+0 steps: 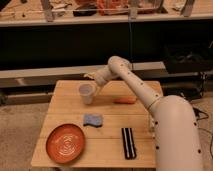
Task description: Place the ceramic cup in the ceramic bowl
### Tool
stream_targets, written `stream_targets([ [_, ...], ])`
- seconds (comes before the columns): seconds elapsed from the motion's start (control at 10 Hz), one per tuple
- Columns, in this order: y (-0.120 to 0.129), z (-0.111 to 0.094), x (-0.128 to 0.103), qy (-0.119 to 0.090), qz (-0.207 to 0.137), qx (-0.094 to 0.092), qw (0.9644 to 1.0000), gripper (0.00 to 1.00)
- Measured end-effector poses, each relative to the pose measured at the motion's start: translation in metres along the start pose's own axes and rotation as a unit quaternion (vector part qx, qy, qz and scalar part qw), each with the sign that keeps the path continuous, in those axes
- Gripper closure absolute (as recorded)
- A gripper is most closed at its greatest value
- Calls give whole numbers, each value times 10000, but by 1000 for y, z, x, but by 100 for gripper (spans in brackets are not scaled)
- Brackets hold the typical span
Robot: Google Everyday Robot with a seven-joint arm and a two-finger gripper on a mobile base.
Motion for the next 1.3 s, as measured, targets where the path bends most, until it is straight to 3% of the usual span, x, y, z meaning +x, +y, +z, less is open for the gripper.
stream_targets([
  [0.9,16,23,-1,-211,-165,-477,9985,20],
  [1.3,18,30,-5,-281,-436,-686,9963,20],
])
